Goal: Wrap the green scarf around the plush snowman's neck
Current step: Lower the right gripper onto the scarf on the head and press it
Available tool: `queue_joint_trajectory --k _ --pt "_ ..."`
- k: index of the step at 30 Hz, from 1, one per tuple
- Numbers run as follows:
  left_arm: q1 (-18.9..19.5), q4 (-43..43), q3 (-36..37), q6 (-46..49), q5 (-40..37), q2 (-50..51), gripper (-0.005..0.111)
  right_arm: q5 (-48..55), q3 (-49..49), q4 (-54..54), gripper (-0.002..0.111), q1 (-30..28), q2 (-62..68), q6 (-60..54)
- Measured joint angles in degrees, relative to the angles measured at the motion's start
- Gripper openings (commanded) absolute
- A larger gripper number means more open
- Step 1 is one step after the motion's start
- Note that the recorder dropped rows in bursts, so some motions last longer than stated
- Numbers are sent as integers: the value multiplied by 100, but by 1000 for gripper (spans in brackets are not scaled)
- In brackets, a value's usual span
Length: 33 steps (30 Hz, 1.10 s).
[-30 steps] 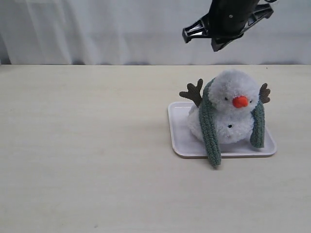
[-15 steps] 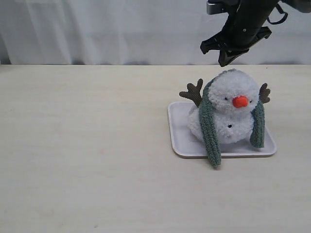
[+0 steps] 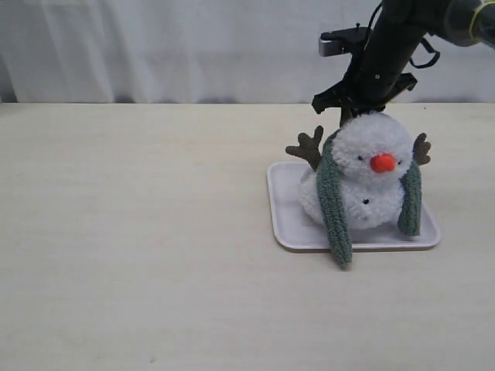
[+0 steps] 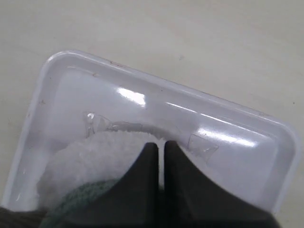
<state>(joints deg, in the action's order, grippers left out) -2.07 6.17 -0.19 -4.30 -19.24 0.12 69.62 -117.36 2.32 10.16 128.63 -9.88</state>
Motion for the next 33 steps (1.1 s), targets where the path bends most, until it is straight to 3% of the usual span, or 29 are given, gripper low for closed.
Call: queue_joint_trajectory --k 11,18,28,33 --pt "0 0 0 0 0 0 0 0 -69 -5 4 0 18 -62" --pt "0 0 0 0 0 0 0 0 -205 106 4 0 -632 -82" --pt "0 0 0 0 0 0 0 0 1035 94 4 0 -1294 -419" --pt "0 0 0 0 0 0 0 -396 1126 44 4 0 -1255 -406"
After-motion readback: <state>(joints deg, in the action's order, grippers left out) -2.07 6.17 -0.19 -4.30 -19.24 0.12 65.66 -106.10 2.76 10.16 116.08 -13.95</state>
